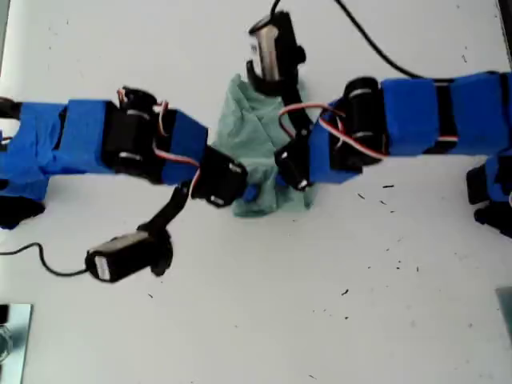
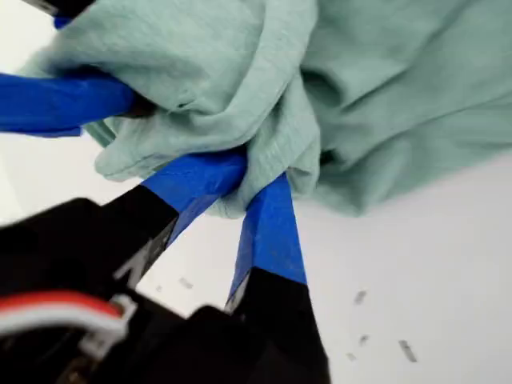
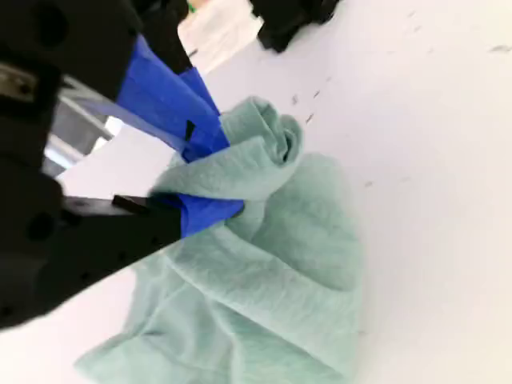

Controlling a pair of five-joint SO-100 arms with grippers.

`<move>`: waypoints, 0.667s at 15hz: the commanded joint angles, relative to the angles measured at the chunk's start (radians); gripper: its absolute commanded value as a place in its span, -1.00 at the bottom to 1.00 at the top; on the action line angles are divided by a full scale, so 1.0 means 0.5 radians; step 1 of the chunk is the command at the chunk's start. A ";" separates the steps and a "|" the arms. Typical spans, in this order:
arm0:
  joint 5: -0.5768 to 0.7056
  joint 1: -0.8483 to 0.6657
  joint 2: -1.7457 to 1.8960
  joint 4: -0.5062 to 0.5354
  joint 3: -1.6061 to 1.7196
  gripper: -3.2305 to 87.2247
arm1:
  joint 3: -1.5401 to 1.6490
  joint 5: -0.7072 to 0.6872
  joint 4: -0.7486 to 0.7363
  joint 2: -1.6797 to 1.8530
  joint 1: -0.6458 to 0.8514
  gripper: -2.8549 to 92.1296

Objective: Fold t shirt

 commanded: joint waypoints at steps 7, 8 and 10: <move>0.175 -0.721 0.635 0.227 0.150 -0.47 | 0.699 -0.071 -0.374 0.988 0.792 -0.38; 0.172 -0.795 0.822 0.249 0.288 -0.54 | 1.019 -0.080 -0.534 1.365 0.865 -0.42; 0.141 -0.976 1.356 0.080 0.908 -0.64 | 1.583 -0.067 -0.647 2.145 1.022 -0.49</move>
